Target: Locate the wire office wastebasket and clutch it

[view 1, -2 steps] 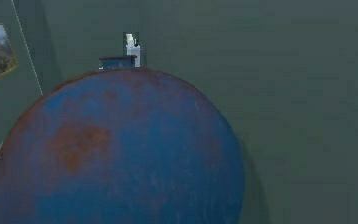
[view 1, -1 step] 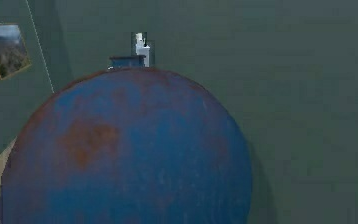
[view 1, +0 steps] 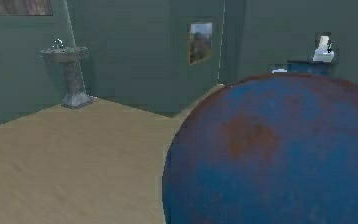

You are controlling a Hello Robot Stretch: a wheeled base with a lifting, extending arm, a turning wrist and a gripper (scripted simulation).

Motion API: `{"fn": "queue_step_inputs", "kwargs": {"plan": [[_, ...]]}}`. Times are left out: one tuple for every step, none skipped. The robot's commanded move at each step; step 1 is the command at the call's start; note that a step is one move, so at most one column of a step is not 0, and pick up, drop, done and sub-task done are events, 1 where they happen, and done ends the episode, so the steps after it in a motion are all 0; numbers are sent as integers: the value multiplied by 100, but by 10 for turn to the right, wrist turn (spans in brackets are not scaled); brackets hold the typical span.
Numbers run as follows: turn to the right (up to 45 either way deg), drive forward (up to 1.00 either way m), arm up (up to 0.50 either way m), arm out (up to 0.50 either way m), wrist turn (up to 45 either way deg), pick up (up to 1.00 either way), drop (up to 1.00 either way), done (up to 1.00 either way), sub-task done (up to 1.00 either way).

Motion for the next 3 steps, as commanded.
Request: {"fn": "queue_step_inputs", "kwargs": {"plan": [[-450, 0, 0, 0, 0, 0, 0, 0, 0], [-120, 0, 0, 0, 0, 0, 0, 0, 0], [0, 10, 0, 0, 0, 0, 0, 0, 0]]}}
